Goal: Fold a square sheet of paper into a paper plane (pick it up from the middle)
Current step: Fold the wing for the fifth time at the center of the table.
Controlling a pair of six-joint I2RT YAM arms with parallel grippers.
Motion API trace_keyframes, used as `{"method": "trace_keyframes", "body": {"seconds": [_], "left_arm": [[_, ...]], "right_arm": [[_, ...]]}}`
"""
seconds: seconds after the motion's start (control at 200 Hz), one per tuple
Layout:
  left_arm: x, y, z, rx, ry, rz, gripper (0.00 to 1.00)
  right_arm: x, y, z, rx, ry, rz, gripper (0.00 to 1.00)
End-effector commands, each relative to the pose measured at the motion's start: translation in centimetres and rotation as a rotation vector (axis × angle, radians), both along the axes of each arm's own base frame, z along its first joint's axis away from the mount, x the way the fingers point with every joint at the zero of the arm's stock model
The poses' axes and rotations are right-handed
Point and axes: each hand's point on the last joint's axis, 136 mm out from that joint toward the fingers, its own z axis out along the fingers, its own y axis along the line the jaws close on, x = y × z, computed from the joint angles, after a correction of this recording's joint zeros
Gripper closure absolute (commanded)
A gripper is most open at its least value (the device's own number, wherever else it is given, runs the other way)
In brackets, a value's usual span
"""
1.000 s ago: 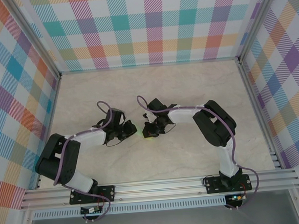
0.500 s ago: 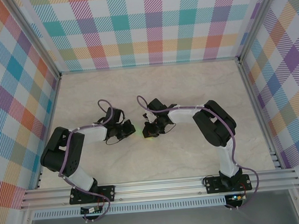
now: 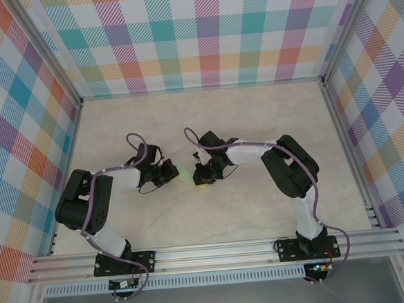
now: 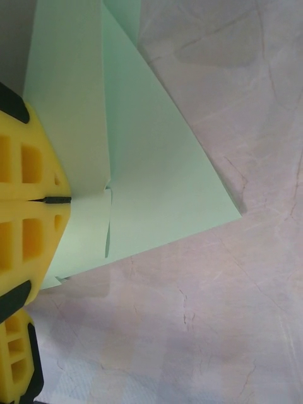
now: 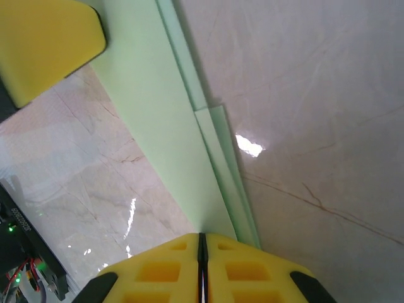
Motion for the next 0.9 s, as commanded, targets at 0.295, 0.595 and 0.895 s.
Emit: {"method": "trace_keyframes", "body": {"seconds": [0.295,0.595,0.895], "left_arm": [[-2.1,2.0,-3.8,0.101,0.153,0.022,0.95],[-2.3,2.0,-4.2,0.108,0.174,0.021,0.95],[-2.3,1.9,-4.3,0.104,0.183,0.013,0.95]], "right_arm": [[0.2,3.8,1.4,0.036,-0.016,0.158,0.9],[1.1,4.8,0.5,0.034,-0.018,0.142,0.9],[2.3,5.0,0.0,0.039,-0.019,0.104,0.91]]}}
